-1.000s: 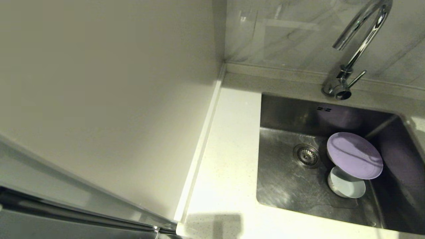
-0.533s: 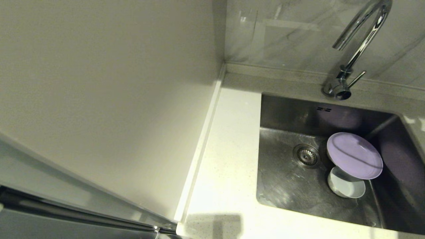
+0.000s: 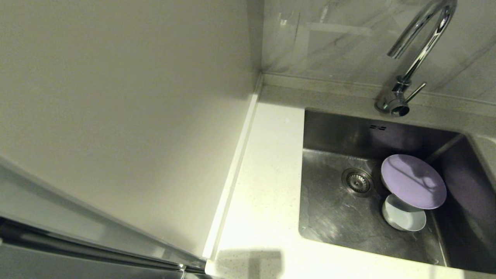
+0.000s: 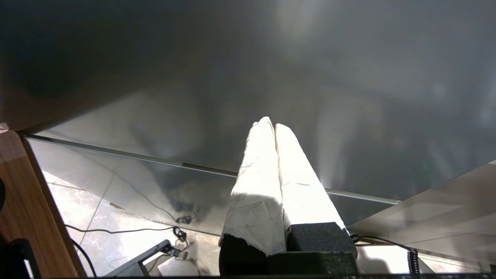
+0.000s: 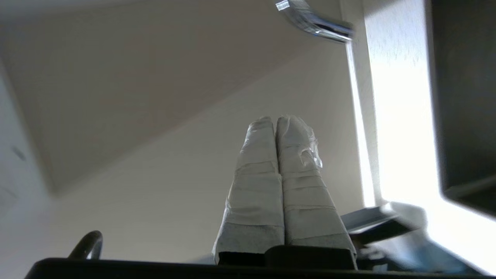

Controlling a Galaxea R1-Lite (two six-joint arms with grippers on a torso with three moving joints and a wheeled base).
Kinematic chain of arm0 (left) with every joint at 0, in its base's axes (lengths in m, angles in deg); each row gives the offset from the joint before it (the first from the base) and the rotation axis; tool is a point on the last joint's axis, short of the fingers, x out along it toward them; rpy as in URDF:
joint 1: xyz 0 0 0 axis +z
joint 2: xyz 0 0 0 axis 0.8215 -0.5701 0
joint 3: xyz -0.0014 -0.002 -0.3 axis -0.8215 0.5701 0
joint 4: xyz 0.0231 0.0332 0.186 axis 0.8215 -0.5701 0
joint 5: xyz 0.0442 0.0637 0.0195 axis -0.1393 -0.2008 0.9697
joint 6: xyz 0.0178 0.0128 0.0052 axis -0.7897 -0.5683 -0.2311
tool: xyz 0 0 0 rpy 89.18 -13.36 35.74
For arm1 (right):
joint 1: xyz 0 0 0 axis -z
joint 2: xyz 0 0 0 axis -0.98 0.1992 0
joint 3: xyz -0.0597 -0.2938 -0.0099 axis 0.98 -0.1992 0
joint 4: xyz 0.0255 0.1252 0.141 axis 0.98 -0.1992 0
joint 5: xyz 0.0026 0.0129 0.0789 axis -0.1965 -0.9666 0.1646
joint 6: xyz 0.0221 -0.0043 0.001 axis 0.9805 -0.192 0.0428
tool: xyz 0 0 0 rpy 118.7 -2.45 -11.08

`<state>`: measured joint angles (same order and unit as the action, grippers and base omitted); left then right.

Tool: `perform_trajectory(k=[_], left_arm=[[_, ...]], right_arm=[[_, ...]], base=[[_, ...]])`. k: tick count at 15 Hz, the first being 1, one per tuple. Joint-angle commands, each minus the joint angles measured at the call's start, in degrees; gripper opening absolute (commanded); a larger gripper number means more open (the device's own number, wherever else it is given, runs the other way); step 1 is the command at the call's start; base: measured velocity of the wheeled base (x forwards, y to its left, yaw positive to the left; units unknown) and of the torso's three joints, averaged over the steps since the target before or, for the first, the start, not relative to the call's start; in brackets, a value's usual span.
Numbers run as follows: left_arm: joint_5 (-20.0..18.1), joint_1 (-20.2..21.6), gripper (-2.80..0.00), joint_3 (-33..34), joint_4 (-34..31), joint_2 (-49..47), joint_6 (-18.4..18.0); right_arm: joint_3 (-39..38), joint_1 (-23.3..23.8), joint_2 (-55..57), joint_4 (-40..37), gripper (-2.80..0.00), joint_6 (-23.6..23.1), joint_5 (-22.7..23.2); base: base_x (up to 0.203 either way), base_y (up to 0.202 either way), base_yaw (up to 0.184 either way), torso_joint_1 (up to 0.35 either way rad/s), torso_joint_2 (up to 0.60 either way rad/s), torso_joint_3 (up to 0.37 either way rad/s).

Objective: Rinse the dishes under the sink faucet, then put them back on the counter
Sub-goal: Put a plate back to the table from the sink

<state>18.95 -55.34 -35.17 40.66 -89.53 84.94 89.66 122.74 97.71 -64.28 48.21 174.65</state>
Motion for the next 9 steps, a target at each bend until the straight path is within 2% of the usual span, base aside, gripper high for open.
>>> perform_trajectory(k=[1, 5, 9], left_arm=[[0.0, 0.01, -2.8, 0.18, 0.0, 0.0, 0.0], [0.0, 0.01, -2.8, 0.18, 0.0, 0.0, 0.0], [0.0, 0.01, -2.8, 0.18, 0.0, 0.0, 0.0]], right_arm=[[0.46, -1.27, -0.88, 10.56, -2.8, 0.54, 0.52], [-5.79, -2.32, -2.65, 39.12, -2.8, 0.77, 0.52], [-16.84, -2.39, -3.25, 81.35, -2.8, 0.79, 0.52]], base=[[0.0, 0.0, 0.0, 0.0, 0.0, 0.0], [0.0, 0.0, 0.0, 0.0, 0.0, 0.0], [0.0, 0.0, 0.0, 0.0, 0.0, 0.0]])
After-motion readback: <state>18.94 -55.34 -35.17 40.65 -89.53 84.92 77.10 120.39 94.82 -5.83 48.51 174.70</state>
